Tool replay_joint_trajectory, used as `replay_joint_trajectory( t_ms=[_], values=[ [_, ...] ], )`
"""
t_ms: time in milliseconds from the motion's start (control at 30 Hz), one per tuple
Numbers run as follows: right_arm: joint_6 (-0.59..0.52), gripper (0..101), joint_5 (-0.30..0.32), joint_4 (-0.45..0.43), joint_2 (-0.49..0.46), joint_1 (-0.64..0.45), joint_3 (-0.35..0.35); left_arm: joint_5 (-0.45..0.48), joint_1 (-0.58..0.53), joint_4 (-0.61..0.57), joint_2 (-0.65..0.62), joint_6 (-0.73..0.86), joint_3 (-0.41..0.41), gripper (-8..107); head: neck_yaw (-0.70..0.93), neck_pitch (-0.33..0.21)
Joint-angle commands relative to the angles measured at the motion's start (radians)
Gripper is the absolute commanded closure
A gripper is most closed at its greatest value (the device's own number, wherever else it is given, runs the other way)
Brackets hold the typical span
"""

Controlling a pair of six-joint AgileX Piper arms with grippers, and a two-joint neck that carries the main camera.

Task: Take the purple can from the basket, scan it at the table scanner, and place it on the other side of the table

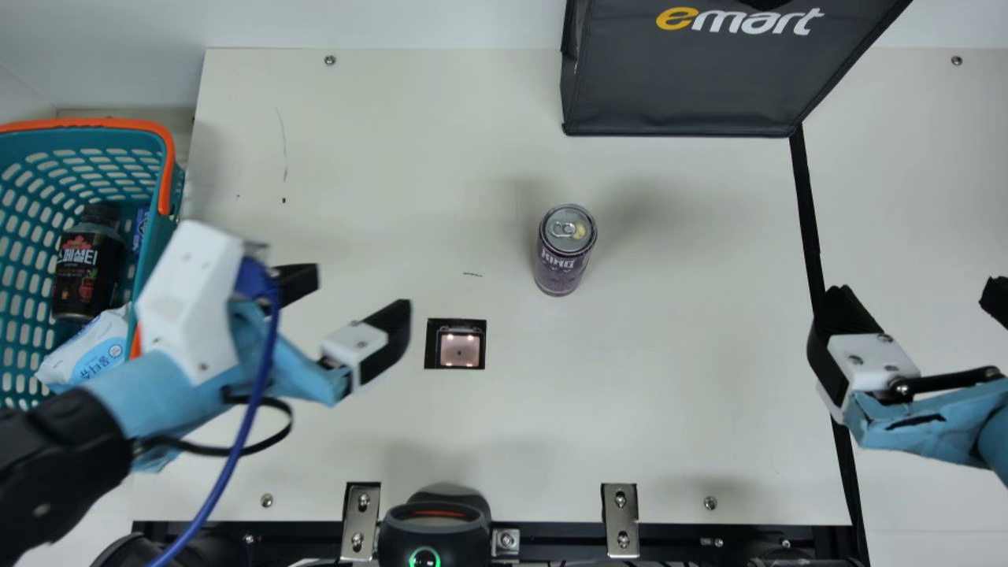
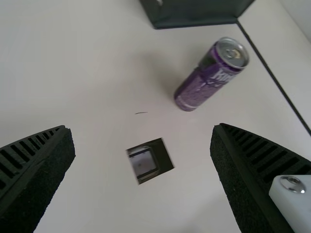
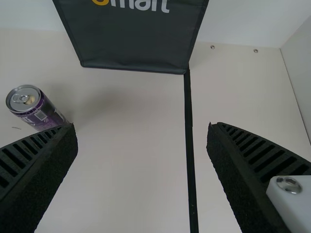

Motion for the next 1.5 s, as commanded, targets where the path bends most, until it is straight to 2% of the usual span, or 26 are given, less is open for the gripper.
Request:
replay_joint_trajectory(
  t_ms=[0, 300, 567, 600, 700, 833, 1033, 1267, 1467],
  values=[
    [0.000, 6, 0.000, 0.000, 0.000, 0.000, 0.000, 0.053, 0.044, 0.054, -0.095, -0.013, 0.002, 9, 0.002, -0.029],
    [0.000, 6, 0.000, 0.000, 0.000, 0.000, 0.000, 0.204, 0.122, 0.245, -0.235, -0.067, -0.029, 9, 0.002, -0.029],
    [0.000, 6, 0.000, 0.000, 0.000, 0.000, 0.000, 0.326, 0.108, 0.426, -0.307, -0.124, -0.053, 9, 0.002, -0.029],
    [0.000, 6, 0.000, 0.000, 0.000, 0.000, 0.000, 0.306, 0.115, 0.378, -0.302, -0.113, -0.051, 9, 0.002, -0.029],
    [0.000, 6, 0.000, 0.000, 0.000, 0.000, 0.000, 0.326, 0.110, 0.423, -0.307, -0.124, -0.052, 9, 0.002, -0.029],
    [0.001, 6, -0.001, 0.001, 0.004, 0.004, -0.002, 0.326, 0.110, 0.423, -0.307, -0.124, -0.052, 9, 0.002, -0.029],
    [-0.020, 6, 0.009, 0.027, 0.068, 0.077, -0.025, 0.326, 0.110, 0.423, -0.307, -0.124, -0.052, 9, 0.002, -0.029],
    [-0.128, 6, 0.009, 0.122, 0.179, 0.162, -0.019, 0.326, 0.110, 0.423, -0.307, -0.124, -0.052, 9, 0.002, -0.029],
    [-0.269, 6, 0.009, 0.225, 0.263, 0.163, -0.011, 0.326, 0.110, 0.423, -0.307, -0.124, -0.052, 9, 0.002, -0.029]
  ],
)
